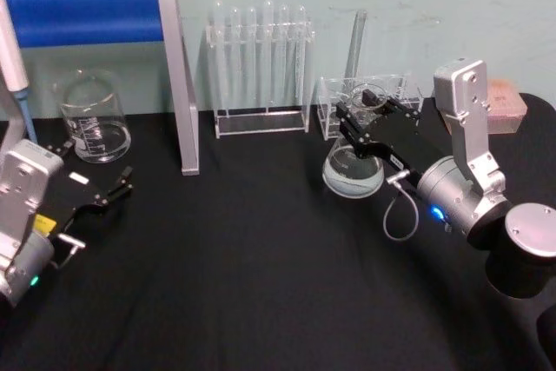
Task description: Grasp the erlenmeyer flask with one hand, shake it three times, then place it back.
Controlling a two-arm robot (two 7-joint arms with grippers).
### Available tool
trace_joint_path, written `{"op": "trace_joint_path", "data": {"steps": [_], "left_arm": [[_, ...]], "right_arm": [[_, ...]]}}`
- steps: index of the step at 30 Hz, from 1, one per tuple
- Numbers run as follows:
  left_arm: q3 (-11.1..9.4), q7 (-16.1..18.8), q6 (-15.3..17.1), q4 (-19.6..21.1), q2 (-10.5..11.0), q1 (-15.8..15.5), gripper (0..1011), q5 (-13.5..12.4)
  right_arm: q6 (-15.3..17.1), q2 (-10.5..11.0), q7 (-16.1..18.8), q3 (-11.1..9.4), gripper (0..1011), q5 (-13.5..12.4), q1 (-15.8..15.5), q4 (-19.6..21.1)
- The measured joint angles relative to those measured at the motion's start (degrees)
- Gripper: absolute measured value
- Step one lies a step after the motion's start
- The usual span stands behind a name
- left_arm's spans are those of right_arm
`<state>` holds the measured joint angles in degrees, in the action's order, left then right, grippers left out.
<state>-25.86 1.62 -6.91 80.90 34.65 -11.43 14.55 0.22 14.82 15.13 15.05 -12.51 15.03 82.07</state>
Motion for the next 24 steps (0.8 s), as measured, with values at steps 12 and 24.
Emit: {"op": "trace_joint_path", "data": {"steps": [12,24], "left_arm": [[0.0,0.0,0.0,0.0,0.0,0.0,1001,0.0],[0.0,0.0,0.0,0.0,0.0,0.0,1001,0.0]], "right_arm": [[0.2,-0.4,2.3,1.4,457,0.2,-0.7,1.2],[0.5,-0.2,4.5,3.6,457,-0.4,-1.3,2.7]]}}
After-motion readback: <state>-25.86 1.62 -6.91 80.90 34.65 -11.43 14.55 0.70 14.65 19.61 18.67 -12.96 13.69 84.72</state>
